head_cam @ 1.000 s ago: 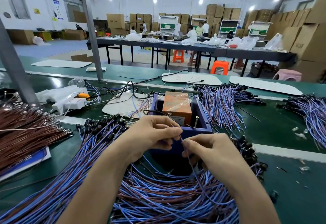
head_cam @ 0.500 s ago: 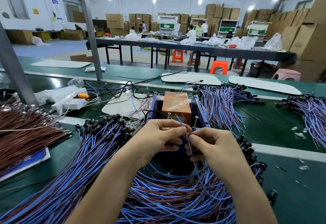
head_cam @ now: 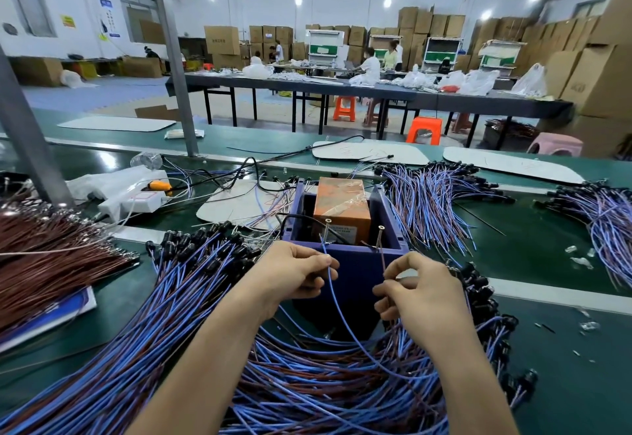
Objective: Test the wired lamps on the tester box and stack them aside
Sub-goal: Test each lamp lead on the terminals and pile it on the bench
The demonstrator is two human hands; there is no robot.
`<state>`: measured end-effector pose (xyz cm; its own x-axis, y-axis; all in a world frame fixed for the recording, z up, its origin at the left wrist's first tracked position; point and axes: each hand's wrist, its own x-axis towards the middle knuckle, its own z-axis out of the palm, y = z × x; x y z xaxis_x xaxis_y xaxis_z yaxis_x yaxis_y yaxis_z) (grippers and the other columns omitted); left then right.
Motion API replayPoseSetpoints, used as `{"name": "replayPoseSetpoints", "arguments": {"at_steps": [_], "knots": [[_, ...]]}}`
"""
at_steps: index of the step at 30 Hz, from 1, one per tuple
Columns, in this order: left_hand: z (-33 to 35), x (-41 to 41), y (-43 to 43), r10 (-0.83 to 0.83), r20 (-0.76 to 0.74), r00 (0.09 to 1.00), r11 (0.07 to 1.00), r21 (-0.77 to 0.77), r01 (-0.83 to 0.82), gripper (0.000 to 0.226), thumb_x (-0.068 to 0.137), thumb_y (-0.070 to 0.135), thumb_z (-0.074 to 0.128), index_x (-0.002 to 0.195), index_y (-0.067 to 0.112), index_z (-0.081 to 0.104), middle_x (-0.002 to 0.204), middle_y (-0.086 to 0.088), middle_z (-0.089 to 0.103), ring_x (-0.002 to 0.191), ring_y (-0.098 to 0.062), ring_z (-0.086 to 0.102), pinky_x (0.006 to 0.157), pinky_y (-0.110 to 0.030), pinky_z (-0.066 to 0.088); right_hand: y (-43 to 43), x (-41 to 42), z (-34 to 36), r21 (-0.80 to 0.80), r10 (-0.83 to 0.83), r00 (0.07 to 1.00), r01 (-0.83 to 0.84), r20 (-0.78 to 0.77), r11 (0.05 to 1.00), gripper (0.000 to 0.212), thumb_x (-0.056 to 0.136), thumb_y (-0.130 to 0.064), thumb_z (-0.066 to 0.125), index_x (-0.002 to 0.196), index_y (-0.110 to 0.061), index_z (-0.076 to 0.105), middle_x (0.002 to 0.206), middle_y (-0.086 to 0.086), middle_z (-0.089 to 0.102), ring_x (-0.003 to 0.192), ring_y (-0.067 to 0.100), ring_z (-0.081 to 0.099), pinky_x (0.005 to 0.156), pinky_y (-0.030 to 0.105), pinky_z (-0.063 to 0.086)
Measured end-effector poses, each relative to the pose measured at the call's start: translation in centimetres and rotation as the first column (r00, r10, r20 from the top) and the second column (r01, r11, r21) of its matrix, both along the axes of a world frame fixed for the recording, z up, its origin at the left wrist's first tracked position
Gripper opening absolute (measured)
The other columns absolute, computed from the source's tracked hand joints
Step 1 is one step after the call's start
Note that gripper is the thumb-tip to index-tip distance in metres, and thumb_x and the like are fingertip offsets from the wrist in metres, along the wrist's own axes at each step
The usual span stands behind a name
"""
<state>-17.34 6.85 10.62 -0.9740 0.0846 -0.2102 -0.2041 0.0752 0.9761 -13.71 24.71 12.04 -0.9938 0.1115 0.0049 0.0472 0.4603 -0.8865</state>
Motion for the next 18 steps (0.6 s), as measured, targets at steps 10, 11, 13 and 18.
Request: {"name": "replayPoseSetpoints", "arguments": {"at_steps": [10, 11, 13, 18], "knots": [[0.28, 0.27, 0.06, -0.093, 0.037, 0.995, 0.985, -0.140, 0.097, 0.022, 0.094, 0.016, 0.058, 0.082, 0.010, 0.075, 0.073, -0.001, 0.074, 0.049, -0.002, 0.056, 0.051, -0.016, 0.048, 0.16, -0.08, -0.17, 0.028, 0.042, 0.998, -0.044, 0.046, 0.999, 0.021, 0.090, 0.009, 0.052, 0.081, -0.008, 0.060, 0.071, 0.010, 0.070, 0.040, 0.005, 0.059, 0.043, 0.014, 0.045], [0.28, 0.30, 0.06, -0.098, 0.036, 0.995, 0.985, -0.140, 0.102, 0.021, 0.094, 0.016, 0.058, 0.083, 0.010, 0.075, 0.074, -0.001, 0.074, 0.050, -0.002, 0.056, 0.052, -0.016, 0.048, 0.17, -0.09, -0.20, 0.027, 0.047, 0.998, -0.049, 0.046, 0.998, 0.021, 0.090, 0.009, 0.052, 0.081, -0.008, 0.060, 0.071, 0.010, 0.070, 0.041, 0.005, 0.059, 0.043, 0.014, 0.045], [0.25, 0.34, 0.09, -0.105, 0.031, 0.994, 0.985, -0.131, 0.108, 0.019, 0.093, 0.017, 0.059, 0.085, 0.009, 0.074, 0.075, -0.002, 0.074, 0.050, -0.002, 0.056, 0.052, -0.016, 0.049, 0.15, -0.08, -0.23, 0.026, 0.060, 0.997, -0.061, 0.047, 0.998, 0.021, 0.090, 0.009, 0.052, 0.080, -0.009, 0.060, 0.071, 0.011, 0.070, 0.041, 0.005, 0.059, 0.043, 0.015, 0.044], [0.12, 0.19, -0.14, -0.127, 0.002, 0.992, 0.983, -0.130, 0.126, 0.018, 0.093, 0.018, 0.059, 0.086, 0.010, 0.074, 0.077, -0.002, 0.074, 0.052, -0.003, 0.058, 0.055, -0.017, 0.050, 0.28, -0.08, -0.23, 0.022, 0.089, 0.994, -0.091, 0.058, 0.996, 0.019, 0.090, 0.006, 0.054, 0.082, -0.010, 0.060, 0.071, 0.009, 0.071, 0.046, 0.007, 0.061, 0.045, 0.018, 0.047]]}}
